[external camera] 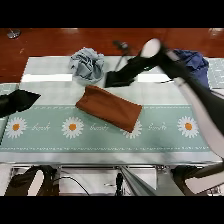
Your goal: Fold the shirts.
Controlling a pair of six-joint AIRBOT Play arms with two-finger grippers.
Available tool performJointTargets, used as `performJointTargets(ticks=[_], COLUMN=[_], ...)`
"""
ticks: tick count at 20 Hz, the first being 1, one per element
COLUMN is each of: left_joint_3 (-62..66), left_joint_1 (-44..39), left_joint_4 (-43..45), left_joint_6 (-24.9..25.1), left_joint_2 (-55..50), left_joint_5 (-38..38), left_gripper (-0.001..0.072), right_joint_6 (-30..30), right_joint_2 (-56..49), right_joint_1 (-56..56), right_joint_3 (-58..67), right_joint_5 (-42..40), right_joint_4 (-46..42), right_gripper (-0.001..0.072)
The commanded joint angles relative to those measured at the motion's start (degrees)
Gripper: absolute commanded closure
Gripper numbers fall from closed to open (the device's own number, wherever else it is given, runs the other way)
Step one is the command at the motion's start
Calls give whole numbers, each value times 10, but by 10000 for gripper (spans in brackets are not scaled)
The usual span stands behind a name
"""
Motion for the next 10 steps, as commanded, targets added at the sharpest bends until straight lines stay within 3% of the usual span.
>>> performJointTargets(ticks=[1,3,4,6,7,9,10], left_joint_3=[-8,-8,-8,-8,-8,-8,-8], left_joint_1=[0,0,-3,-12,-19,-38,-50], left_joint_4=[-2,-2,-1,-1,-1,-1,-1], left_joint_6=[1,11,11,11,11,11,11], left_joint_2=[2,2,2,2,1,-4,-9], left_joint_5=[3,3,3,5,9,5,2], left_gripper=[676,676,676,676,676,676,676], right_joint_6=[25,73,127,254,283,276,255], right_joint_2=[152,287,351,456,483,472,443], right_joint_1=[-84,-128,-144,-156,-151,-129,-123], right_joint_3=[-80,-264,-372,-582,-664,-749,-757], right_joint_5=[47,-74,-151,-321,-398,-461,-447], right_joint_4=[-172,-182,-175,-115,-49,50,65], right_gripper=[83,83,83,84,91,91,91])
